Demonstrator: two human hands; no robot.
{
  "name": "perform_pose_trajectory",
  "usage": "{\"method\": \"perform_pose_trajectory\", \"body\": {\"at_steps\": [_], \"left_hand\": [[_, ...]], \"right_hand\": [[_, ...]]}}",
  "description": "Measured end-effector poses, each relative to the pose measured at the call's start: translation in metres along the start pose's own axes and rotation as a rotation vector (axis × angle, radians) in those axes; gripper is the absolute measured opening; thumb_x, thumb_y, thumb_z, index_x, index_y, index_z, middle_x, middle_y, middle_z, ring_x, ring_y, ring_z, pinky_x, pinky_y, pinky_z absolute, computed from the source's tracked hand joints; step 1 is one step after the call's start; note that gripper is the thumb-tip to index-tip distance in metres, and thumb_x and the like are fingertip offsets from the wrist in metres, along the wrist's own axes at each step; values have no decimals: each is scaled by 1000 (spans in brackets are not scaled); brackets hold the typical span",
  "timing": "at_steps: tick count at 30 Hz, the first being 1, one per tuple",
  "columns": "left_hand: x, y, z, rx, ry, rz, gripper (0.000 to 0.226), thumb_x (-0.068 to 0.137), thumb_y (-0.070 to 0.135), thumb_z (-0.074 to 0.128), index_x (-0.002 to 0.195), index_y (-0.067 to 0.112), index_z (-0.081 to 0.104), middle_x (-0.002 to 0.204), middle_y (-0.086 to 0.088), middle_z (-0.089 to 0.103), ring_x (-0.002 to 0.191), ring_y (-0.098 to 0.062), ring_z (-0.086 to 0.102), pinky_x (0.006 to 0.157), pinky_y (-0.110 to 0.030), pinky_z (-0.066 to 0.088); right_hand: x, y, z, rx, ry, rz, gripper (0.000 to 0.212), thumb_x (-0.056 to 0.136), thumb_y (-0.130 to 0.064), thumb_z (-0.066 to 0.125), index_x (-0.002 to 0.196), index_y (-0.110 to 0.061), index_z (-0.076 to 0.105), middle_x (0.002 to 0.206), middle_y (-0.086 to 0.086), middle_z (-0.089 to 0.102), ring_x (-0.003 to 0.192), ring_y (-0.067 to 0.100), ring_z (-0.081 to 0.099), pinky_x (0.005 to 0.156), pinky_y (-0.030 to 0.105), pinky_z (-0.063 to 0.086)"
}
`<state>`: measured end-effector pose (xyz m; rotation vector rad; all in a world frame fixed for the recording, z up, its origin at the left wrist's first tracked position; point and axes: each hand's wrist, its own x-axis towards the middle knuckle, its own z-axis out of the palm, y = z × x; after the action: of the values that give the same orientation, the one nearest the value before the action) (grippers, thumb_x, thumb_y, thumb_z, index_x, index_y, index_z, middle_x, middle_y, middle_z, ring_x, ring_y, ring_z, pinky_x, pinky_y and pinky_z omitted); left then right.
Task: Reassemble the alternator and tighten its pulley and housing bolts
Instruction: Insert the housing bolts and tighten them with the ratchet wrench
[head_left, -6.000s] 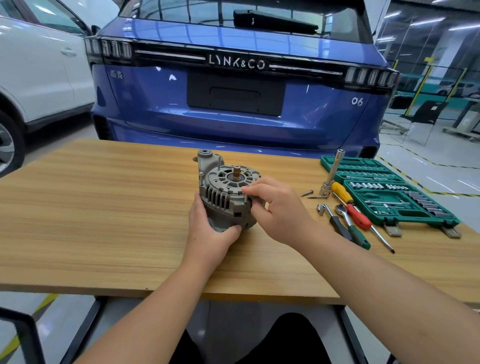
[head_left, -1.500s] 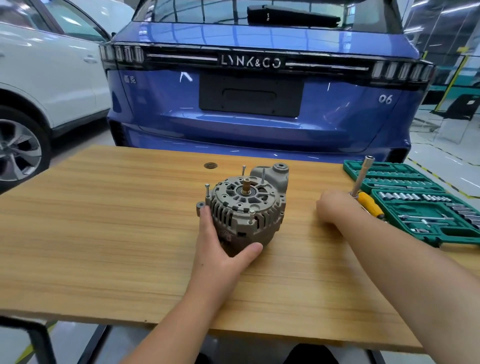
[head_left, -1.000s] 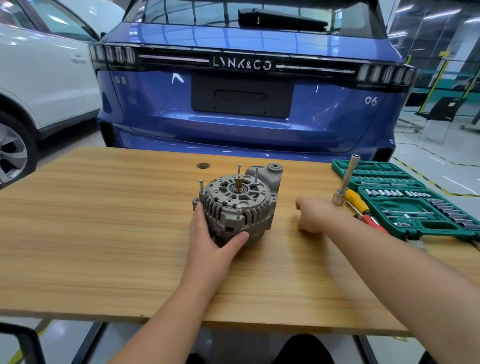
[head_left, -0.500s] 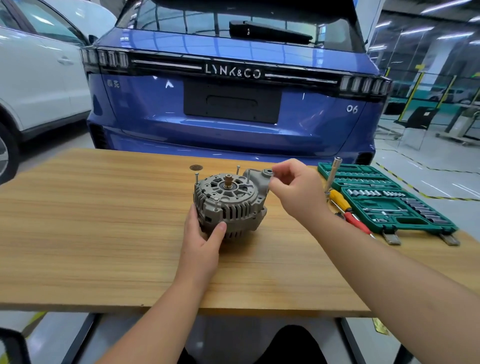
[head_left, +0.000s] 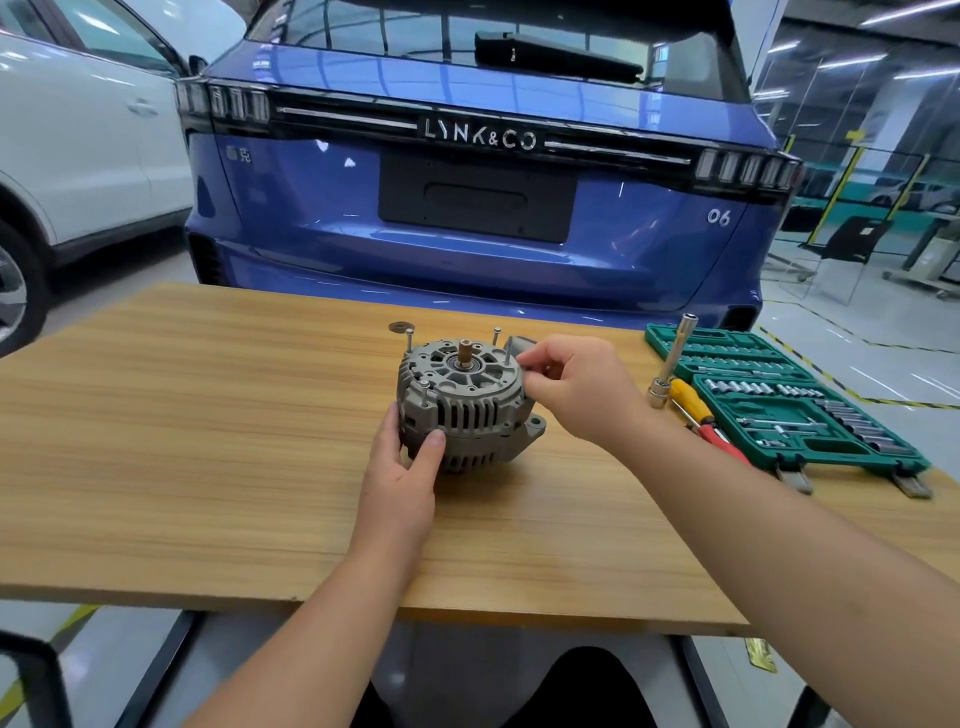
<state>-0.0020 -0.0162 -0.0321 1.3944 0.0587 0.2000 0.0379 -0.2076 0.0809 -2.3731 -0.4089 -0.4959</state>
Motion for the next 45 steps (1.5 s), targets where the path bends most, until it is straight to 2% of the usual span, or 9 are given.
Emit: {"method": "perform_pose_trajectory", "body": {"at_steps": [4,8,16,22,25,29,34,38,45], "left_hand": [[0,-1,0,-6,-4,4,76,84,52,63,154,51,34,152,18,50,141,-11,48,117,-47,43],[1,-1,-1,-6,2,10,75,84,53,64,153,52,35,152,18,50,141,-11,47,116,-48,44],[3,-3,-2,10,23,28,88,75,47,77,154,46,38,145,16,56,131,-4,55,109,-42,50],[5,-9,-2,91,47,58,86,81,26,88,149,45,39,128,29,57,103,20,60,77,-13,51],[8,-10,-1,76,79,50,76,80,22,89,136,47,44,122,28,58,95,24,59,77,-16,50],[10,-11,-1,91,94,64,71,75,27,92,117,59,45,121,28,58,103,19,60,81,-16,48],[10,-13,1,134,112,105,78,75,27,93,130,44,40,130,24,52,119,1,56,84,-18,48],[9,-11,2,162,107,112,77,77,29,92,131,40,38,140,10,51,122,-6,56,86,-21,47],[8,-9,11,260,153,123,80,72,34,95,126,36,36,139,5,45,113,-8,56,83,-19,45]], "right_hand": [[-4,1,3,-114,52,-120,18,94,-15,67,109,-13,77,94,-11,62,80,1,56,67,13,45],[-6,7,5,-79,77,-77,14,91,-16,68,101,-15,78,116,-10,50,110,9,47,90,25,44],[-22,14,13,-146,37,-128,23,91,-13,65,111,-10,75,118,-7,53,118,15,46,100,32,42],[-25,14,12,-37,7,-53,29,93,-16,61,120,-19,71,120,-17,48,78,8,57,74,19,49],[-25,17,14,-58,4,-76,29,91,-14,61,118,-20,70,122,-18,47,73,-6,50,70,15,41],[-24,21,17,-23,13,-62,27,93,-6,58,113,-16,72,127,-12,50,67,-12,43,69,14,37],[-32,22,23,58,27,-16,37,93,-3,55,126,-14,67,145,-6,48,78,-6,42,84,24,44],[-51,31,22,-10,-58,-69,56,94,-8,55,146,-27,49,163,-15,25,80,-2,53,77,20,46],[-86,68,7,-165,-159,71,42,97,-22,56,138,-28,57,149,-11,45,127,9,47,98,20,36]]}}
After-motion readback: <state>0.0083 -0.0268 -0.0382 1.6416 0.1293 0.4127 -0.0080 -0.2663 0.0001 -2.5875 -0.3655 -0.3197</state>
